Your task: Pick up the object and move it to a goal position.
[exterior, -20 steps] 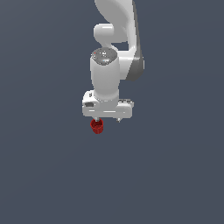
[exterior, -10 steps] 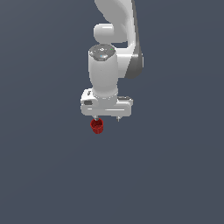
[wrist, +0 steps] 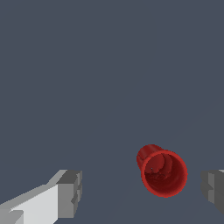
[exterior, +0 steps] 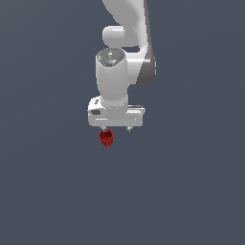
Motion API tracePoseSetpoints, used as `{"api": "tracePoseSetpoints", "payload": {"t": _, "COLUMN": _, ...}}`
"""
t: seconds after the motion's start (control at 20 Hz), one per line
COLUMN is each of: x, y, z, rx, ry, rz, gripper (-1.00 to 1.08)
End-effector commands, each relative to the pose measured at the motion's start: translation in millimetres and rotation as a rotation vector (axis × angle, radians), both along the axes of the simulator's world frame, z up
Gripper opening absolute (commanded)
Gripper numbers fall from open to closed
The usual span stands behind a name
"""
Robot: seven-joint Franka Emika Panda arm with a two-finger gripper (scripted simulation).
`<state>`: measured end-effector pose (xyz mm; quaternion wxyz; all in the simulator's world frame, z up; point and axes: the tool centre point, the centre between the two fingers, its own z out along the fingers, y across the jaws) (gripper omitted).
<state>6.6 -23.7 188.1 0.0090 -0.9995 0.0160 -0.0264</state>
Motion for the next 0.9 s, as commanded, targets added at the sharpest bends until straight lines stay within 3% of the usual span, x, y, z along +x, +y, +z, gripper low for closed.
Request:
{"api": "tracePoseSetpoints", "payload": {"t": 0.0, "x": -1.0, "y": -1.9, "z": -2.4, "rx": -0.002, "ry": 0.001, "rz": 0.018, "gripper": 1.0}}
{"api": "tracePoseSetpoints", "payload": {"t": 0.85, "x": -19.5, "y": -30.5, "z": -42.5, "rx": -0.027, "ry": 0.021, "rz": 0.337, "gripper": 1.0}}
